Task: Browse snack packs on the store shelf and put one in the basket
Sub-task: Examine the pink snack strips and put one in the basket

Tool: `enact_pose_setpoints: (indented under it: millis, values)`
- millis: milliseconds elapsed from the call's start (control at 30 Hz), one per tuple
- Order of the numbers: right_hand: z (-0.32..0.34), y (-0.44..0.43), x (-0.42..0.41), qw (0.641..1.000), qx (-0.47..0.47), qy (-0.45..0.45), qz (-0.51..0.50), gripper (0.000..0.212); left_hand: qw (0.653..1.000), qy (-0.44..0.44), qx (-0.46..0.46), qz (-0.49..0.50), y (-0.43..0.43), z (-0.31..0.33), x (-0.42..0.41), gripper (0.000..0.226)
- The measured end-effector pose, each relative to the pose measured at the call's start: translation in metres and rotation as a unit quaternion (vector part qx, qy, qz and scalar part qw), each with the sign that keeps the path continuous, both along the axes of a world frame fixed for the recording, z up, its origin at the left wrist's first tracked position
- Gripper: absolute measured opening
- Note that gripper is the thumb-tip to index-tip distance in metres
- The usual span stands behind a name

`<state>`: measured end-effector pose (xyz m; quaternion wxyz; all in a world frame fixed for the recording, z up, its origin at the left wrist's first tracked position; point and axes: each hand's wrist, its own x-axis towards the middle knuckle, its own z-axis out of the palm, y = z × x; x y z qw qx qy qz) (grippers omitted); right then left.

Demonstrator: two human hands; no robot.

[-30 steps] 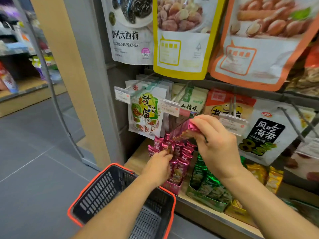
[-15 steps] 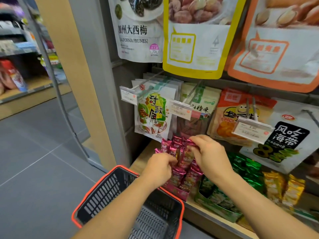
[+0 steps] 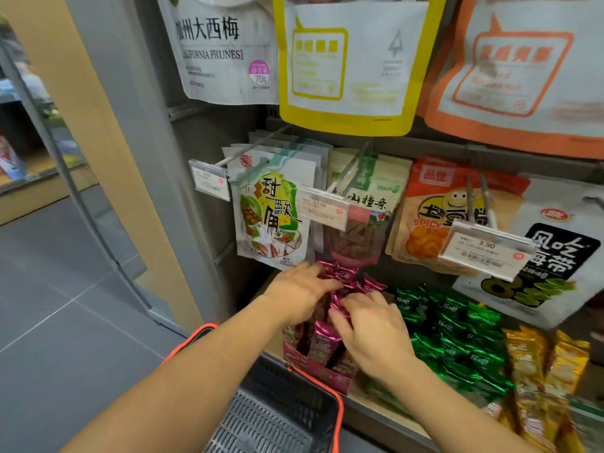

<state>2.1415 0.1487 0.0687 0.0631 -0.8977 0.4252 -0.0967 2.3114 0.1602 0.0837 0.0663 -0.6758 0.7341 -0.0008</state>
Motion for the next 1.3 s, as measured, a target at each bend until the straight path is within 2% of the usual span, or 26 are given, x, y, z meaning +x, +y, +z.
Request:
enact_pose_setpoints:
  millis: [100, 300, 400, 533, 700, 767, 867, 967, 1067, 1167, 1233, 1300]
  values:
    - [-0.006, 0.001, 0.002, 0.998, -0.05, 0.038, 0.01, 0.06, 0.998, -0.053, 0.001, -0.023, -0.009, 0.002, -0.001, 0.06]
    - [-0.012, 0.007, 0.001, 0.998, -0.043, 0.043, 0.019, 0.073, 0.997, -0.076, -0.013, -0.005, -0.02, 0.005, -0.009, 0.039]
    - [-0.013, 0.009, -0.001, 0.997, -0.05, 0.044, 0.041, 0.058, 0.995, -0.099, 0.013, -0.012, -0.02, 0.001, -0.011, 0.036]
    - [-0.013, 0.016, -0.002, 0.992, -0.108, 0.03, 0.049, 0.033, 0.986, -0.161, 0.044, -0.022, -0.026, 0.001, -0.018, 0.025]
    - [-0.016, 0.016, -0.005, 0.989, -0.141, 0.021, 0.029, 0.026, 0.985, -0.164, 0.039, -0.034, -0.025, 0.015, -0.02, 0.022]
    - [-0.016, 0.015, -0.007, 0.99, -0.138, 0.025, 0.014, 0.026, 0.99, -0.141, 0.012, -0.026, -0.014, 0.028, -0.016, 0.026]
    - [-0.015, 0.013, -0.008, 0.992, -0.119, 0.044, -0.001, 0.032, 0.992, -0.048, -0.116, -0.021, 0.017, 0.052, -0.001, 0.037]
    - [-0.017, 0.006, -0.007, 0.997, -0.062, 0.056, -0.003, 0.045, 0.97, 0.039, -0.24, -0.011, 0.065, 0.08, 0.012, 0.032]
    - [-0.014, 0.002, -0.004, 0.999, -0.025, 0.031, -0.017, 0.055, 0.924, 0.107, -0.367, 0.027, 0.118, 0.096, 0.036, 0.025]
    - [-0.006, 0.004, -0.004, 1.0, 0.005, 0.008, -0.018, 0.06, 0.875, 0.239, -0.401, 0.128, 0.169, 0.104, 0.056, 0.023]
    - [0.003, 0.009, -0.003, 0.998, 0.035, -0.059, -0.009, 0.052, 0.836, 0.314, -0.397, 0.213, 0.197, 0.104, 0.063, 0.029]
    - [0.02, 0.016, 0.002, 0.972, 0.146, -0.182, 0.0, 0.042, 0.797, 0.372, -0.39, 0.273, 0.218, 0.102, 0.067, 0.033]
